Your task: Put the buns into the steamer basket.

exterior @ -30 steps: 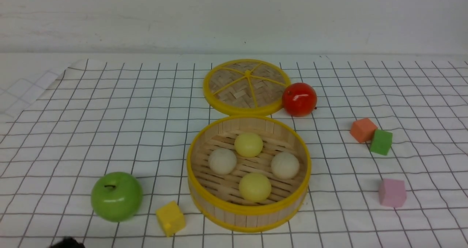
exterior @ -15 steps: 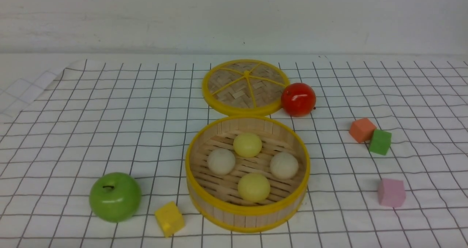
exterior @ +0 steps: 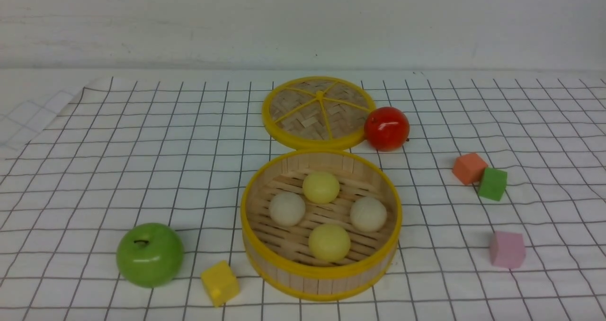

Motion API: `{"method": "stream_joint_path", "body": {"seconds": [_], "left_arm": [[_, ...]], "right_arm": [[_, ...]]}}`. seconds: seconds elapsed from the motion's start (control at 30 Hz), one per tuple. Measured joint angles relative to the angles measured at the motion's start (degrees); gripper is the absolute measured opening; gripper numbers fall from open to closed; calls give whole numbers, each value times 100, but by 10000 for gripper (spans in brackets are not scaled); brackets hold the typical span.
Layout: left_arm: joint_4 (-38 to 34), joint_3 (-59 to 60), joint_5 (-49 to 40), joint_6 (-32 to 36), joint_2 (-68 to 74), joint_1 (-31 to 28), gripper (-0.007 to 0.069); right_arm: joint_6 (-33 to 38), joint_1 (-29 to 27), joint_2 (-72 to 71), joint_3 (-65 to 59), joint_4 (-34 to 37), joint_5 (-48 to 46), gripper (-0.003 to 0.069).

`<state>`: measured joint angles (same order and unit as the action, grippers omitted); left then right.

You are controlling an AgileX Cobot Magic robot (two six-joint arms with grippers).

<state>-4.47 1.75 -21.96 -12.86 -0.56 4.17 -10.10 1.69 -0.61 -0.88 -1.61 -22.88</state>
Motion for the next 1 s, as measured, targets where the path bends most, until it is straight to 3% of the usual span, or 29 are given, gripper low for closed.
{"method": "stream_joint_path", "body": {"seconds": [1.0], "left_arm": [[0, 0, 5, -48, 0, 0, -13]], "right_arm": [[0, 0, 0, 0, 0, 0, 74]]}}
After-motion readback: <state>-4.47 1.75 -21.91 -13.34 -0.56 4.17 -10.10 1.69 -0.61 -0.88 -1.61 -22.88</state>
